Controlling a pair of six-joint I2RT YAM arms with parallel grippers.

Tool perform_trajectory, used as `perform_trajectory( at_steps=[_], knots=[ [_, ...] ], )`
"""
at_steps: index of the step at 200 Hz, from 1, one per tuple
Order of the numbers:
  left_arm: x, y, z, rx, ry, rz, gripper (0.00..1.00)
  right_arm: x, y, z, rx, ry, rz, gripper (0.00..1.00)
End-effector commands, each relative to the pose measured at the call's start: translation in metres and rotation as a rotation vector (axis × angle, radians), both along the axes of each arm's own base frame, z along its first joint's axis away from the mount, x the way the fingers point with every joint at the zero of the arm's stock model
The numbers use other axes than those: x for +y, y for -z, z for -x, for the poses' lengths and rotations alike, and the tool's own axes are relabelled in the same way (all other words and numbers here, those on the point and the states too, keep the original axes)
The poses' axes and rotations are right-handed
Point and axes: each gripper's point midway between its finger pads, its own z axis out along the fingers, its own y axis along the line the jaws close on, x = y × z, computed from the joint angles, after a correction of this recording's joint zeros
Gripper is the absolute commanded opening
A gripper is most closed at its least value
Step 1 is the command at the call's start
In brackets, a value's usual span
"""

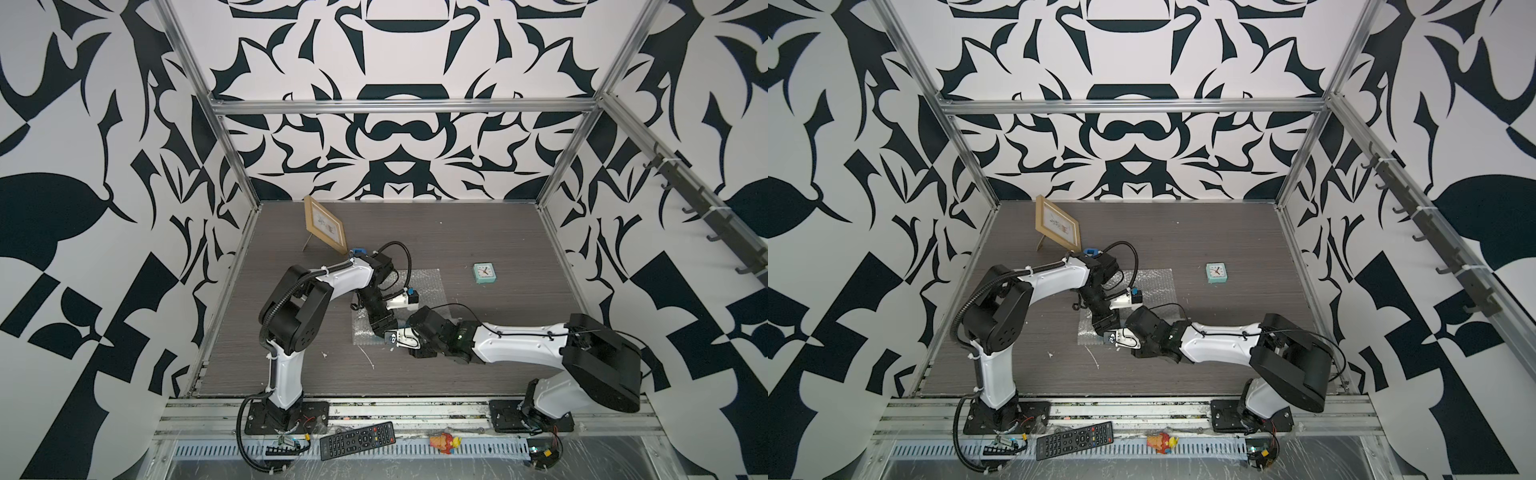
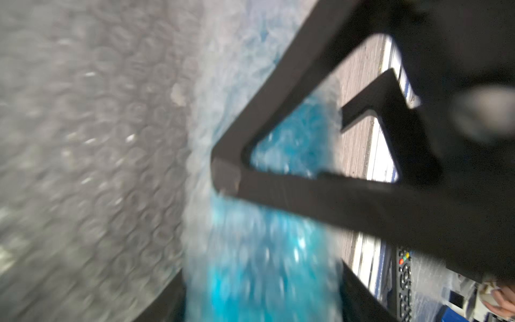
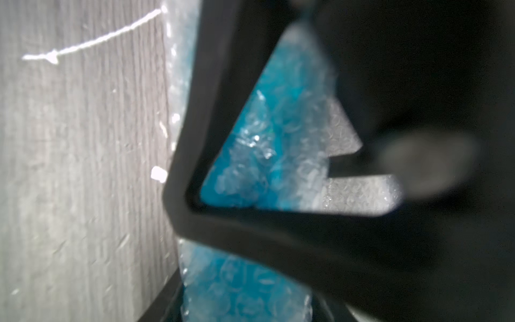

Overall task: Wrap wine bottles in bubble wrap
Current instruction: Wrap the wine bottle in bubble wrap.

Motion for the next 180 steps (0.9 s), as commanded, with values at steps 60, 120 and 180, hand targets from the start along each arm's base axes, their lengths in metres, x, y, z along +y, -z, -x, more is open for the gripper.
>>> perform_trajectory(
  at_steps=[60, 120, 180],
  knots=[
    [0.006, -0.033, -0.018, -0.085, -0.063, 0.102, 0.71, -0.040, 0.030, 0.051, 0.363, 0.145, 0.168, 0.35],
    [0.043, -0.071, -0.072, -0.380, -0.247, 0.118, 0.71, -0.022, 0.023, 0.057, 0.495, 0.120, 0.121, 0.31],
    [0.065, -0.099, -0.063, -0.720, -0.241, 0.188, 0.72, -0.014, 0.019, 0.035, 0.837, 0.210, 0.044, 0.29]
  ],
)
